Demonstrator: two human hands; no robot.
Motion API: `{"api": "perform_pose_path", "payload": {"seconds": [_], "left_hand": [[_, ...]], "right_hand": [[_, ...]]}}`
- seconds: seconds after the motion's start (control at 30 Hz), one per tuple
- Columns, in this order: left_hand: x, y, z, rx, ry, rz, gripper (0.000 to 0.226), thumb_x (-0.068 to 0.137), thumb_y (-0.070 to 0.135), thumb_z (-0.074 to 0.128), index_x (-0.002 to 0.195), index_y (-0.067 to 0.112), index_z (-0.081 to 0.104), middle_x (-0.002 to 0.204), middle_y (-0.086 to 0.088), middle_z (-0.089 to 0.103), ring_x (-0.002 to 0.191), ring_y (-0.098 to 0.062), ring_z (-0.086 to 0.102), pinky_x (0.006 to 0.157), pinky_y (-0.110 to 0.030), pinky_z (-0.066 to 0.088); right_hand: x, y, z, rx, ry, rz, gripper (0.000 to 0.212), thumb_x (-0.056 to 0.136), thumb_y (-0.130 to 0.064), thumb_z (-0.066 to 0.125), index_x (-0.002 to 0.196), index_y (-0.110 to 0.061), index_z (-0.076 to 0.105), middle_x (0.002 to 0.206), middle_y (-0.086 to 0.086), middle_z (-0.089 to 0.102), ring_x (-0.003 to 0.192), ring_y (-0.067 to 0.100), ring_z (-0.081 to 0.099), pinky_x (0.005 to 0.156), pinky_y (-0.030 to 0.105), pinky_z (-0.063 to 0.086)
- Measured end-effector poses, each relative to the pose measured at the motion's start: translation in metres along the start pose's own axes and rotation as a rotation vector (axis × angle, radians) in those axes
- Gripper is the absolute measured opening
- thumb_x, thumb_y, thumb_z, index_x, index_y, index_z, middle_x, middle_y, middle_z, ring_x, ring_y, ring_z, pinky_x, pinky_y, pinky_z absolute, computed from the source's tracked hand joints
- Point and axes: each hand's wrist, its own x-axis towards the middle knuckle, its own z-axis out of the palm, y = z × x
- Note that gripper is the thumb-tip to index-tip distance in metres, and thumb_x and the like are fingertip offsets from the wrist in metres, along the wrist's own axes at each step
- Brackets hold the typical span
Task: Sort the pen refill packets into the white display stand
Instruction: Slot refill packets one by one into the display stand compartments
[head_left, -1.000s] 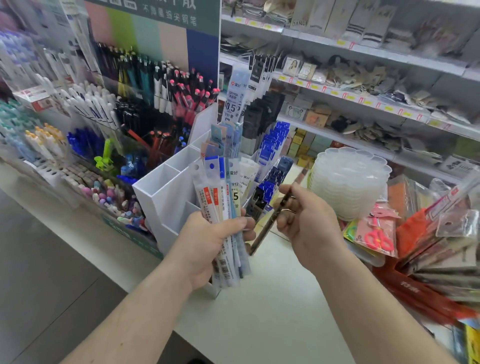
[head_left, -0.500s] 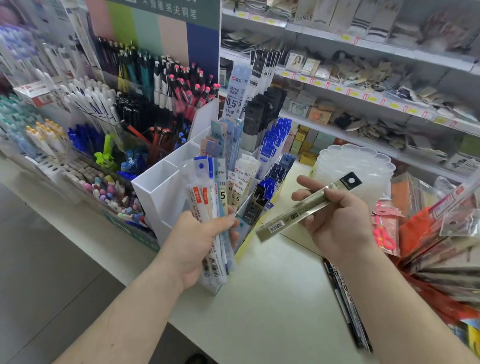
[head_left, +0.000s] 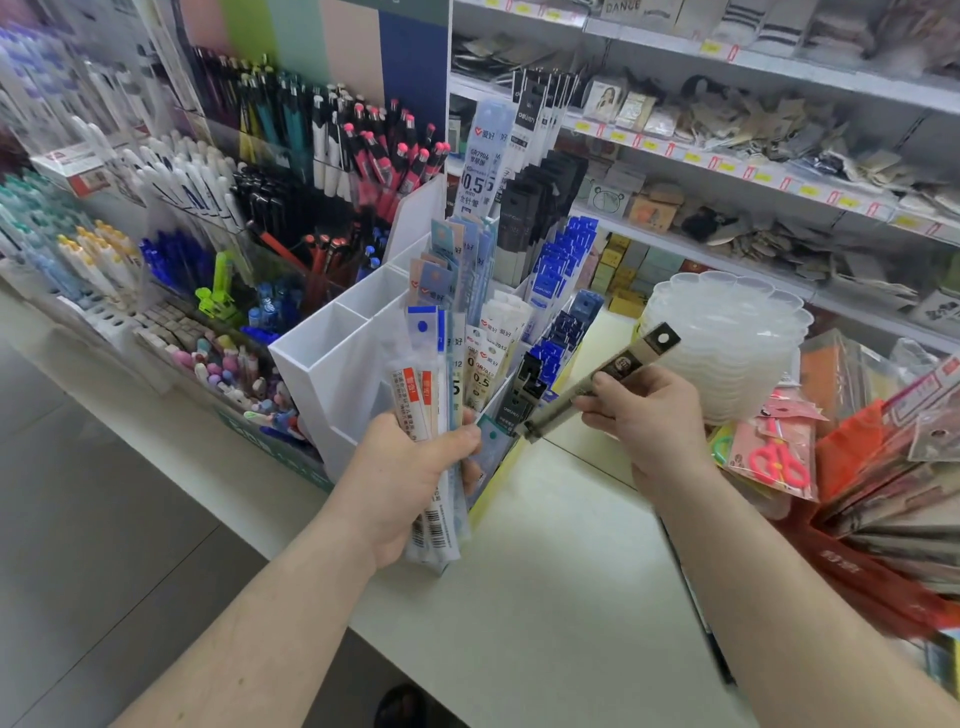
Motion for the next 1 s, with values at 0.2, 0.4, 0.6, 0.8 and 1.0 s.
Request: {"api": "perform_pose_path", "payload": {"seconds": [0.2, 0.4, 0.6, 0.8, 1.0], "left_hand": [[0.0, -0.001, -0.003, -0.015, 0.01, -0.01, 0.01, 0.089, 0.0, 0.066, 0.094, 0.008, 0.065, 0.067, -0.006, 0.063, 0.055, -0.016, 0.061, 0.058, -0.032, 0.057], [0.0, -0.005, -0.001, 0.002, 0.013, -0.03, 0.011, 0.087, 0.002, 0.069, 0.097, 0.008, 0.066, 0.072, -0.008, 0.064, 0.058, -0.016, 0.062, 0.061, -0.033, 0.055], [0.001, -0.004, 0.004, -0.003, 0.0, -0.018, 0.01, 0.088, 0.001, 0.068, 0.096, 0.007, 0.066, 0.075, -0.012, 0.064, 0.06, -0.017, 0.062, 0.059, -0.032, 0.056], [0.001, -0.006, 0.002, -0.039, 0.004, -0.025, 0.011, 0.088, 0.0, 0.068, 0.096, 0.008, 0.065, 0.075, -0.011, 0.064, 0.061, -0.018, 0.062, 0.058, -0.031, 0.055], [0.0, -0.009, -0.002, -0.046, -0.003, -0.039, 0.012, 0.087, 0.002, 0.069, 0.096, 0.01, 0.066, 0.078, -0.012, 0.065, 0.064, -0.019, 0.063, 0.066, -0.035, 0.055]], "right_hand": [[0.009, 0.006, 0.0, -0.197, 0.145, -0.108, 0.017, 0.089, -0.008, 0.065, 0.074, -0.016, 0.064, 0.068, 0.006, 0.07, 0.061, 0.019, 0.072, 0.06, 0.034, 0.056], [0.016, 0.02, 0.013, -0.167, 0.147, -0.075, 0.017, 0.091, -0.011, 0.067, 0.074, -0.016, 0.068, 0.062, -0.002, 0.071, 0.071, 0.018, 0.074, 0.076, 0.042, 0.062], [0.02, 0.032, 0.038, -0.204, 0.044, -0.046, 0.019, 0.098, -0.015, 0.059, 0.081, -0.016, 0.069, 0.072, 0.0, 0.073, 0.077, 0.017, 0.074, 0.083, 0.045, 0.06], [0.019, 0.045, 0.043, -0.504, -0.026, -0.105, 0.019, 0.092, -0.024, 0.066, 0.075, -0.017, 0.071, 0.074, 0.0, 0.068, 0.079, 0.025, 0.068, 0.072, 0.032, 0.052], [0.02, 0.048, 0.043, -0.718, -0.022, -0.226, 0.026, 0.094, -0.026, 0.064, 0.112, -0.01, 0.074, 0.109, 0.001, 0.046, 0.102, 0.016, 0.047, 0.087, 0.026, 0.038]]}}
